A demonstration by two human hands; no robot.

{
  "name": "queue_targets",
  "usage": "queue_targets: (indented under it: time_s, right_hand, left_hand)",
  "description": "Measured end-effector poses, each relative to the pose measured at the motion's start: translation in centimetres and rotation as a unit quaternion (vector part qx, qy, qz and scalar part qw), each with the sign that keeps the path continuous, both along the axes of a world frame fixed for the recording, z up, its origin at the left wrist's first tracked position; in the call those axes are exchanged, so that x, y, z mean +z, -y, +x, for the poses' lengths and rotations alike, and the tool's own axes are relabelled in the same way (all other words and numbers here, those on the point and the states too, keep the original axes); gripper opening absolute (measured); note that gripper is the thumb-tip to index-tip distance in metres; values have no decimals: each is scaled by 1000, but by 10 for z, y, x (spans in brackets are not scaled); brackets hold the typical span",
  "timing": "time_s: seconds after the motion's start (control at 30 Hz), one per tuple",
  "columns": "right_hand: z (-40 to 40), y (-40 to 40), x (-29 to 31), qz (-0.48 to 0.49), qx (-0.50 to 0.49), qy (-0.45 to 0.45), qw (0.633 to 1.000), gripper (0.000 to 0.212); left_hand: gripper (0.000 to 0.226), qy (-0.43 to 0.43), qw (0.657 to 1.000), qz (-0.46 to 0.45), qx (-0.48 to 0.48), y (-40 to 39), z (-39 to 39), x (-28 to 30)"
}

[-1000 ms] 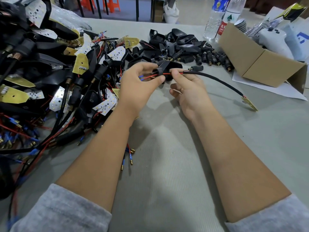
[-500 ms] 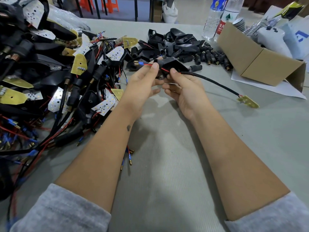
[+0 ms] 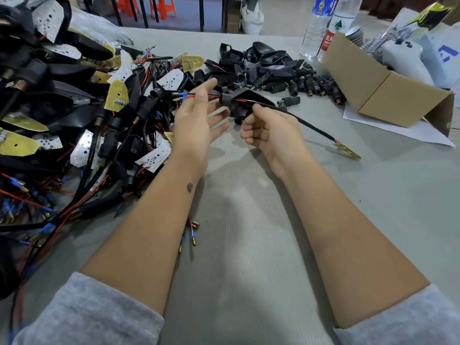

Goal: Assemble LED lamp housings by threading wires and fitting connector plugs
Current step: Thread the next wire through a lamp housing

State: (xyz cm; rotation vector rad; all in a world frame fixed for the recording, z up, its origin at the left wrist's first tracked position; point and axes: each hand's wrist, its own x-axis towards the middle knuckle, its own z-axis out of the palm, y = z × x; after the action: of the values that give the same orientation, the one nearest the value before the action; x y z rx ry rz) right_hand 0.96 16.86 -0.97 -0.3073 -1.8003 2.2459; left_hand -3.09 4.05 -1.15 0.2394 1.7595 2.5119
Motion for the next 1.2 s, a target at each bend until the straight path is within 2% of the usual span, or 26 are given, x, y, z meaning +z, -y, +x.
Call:
queue_targets:
  time_s: [0.2, 0.33, 0.43, 0.53, 0.63, 0.77, 1.03, 1.1, 1.2]
  right_hand:
    - [-1, -5, 0, -68, -58, 7, 996, 43]
    - [-1, -6, 0, -104, -56, 0, 993, 47]
    - [-1, -6, -1, -103, -51, 0, 993, 46]
    - [-2, -4, -1, -85, -41, 3, 996, 47]
    - [-2, -3, 0, -67, -20, 7, 998, 47]
    - [-1, -3, 1, -44, -11, 12, 999, 47]
    - [0, -2, 2, -20, -9, 18, 1000, 46]
    - [0, -2, 2, -19, -7, 20, 1000, 45]
    - [1, -2, 2, -6, 4, 21, 1000, 44]
  left_hand:
    - [35, 30, 987, 146, 63, 9, -4, 3]
    - [36, 30, 981, 181, 64, 10, -4, 4]
    - [30, 35, 987, 152, 39, 8, -4, 5]
    - [17, 24, 999, 46, -14, 0, -1, 4]
    - [17, -23, 997, -19, -70, -6, 2, -1]
    - [19, -63, 997, -1, -47, -3, 2, -1]
    - [23, -26, 991, 125, 46, 6, -2, 2]
    - [21, -3, 991, 124, 38, 6, -4, 2]
    - [17, 30, 997, 76, -8, 0, -3, 1]
